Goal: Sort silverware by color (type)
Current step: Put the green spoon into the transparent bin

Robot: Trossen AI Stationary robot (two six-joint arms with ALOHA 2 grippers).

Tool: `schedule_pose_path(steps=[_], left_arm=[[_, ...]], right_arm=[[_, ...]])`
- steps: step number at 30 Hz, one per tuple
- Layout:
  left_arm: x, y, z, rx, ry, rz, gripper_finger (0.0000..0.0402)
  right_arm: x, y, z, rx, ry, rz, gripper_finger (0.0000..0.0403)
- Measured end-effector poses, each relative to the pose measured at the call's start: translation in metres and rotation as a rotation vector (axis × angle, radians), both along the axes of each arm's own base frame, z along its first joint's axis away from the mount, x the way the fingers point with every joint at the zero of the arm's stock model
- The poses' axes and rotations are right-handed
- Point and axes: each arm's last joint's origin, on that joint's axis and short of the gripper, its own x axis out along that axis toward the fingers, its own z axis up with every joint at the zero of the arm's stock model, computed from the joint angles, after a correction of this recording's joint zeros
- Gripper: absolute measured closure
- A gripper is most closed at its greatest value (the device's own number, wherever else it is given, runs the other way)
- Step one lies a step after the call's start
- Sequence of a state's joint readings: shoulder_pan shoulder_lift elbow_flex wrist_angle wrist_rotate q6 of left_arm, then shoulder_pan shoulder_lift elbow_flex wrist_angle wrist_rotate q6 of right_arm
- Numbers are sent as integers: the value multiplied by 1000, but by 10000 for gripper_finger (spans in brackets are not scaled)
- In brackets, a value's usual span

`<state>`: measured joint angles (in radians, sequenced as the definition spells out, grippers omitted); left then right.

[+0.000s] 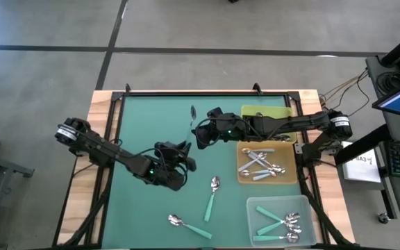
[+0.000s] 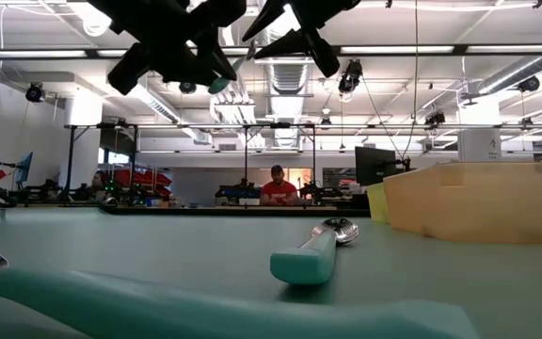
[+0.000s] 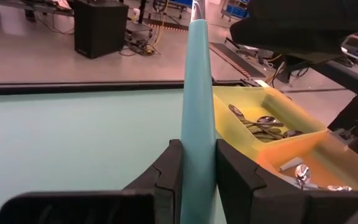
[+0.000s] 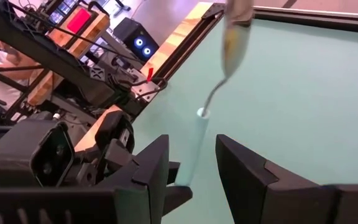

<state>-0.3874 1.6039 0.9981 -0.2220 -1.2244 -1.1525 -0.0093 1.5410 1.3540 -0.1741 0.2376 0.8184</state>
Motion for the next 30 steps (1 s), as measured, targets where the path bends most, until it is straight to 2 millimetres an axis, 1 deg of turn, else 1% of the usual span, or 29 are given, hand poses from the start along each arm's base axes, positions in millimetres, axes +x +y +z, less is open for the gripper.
schedule_pose_path(steps=[6, 12, 19, 23, 26, 28, 30], left_arm=[[7, 7, 4, -4, 0, -13, 350], [11, 7, 7, -5, -32, -16, 350], [16, 9, 14, 37, -25, -35, 350], [19, 11, 17, 72, 4, -63, 350], [20, 12, 17, 76, 15, -69, 350], [19, 12, 17, 81, 14, -62, 350], [20, 13, 18, 85, 14, -52, 350]], right_arm=[[0, -3, 0, -20, 6, -5, 280], [0, -7, 0, -27, 9, -14, 280], [-1, -14, 0, -29, 10, -34, 280], [2, -17, -5, -30, 19, -40, 281], [5, -17, -9, -26, 32, -32, 293], [5, -18, -9, -26, 30, -31, 313], [5, -18, -8, -41, 28, -22, 341]])
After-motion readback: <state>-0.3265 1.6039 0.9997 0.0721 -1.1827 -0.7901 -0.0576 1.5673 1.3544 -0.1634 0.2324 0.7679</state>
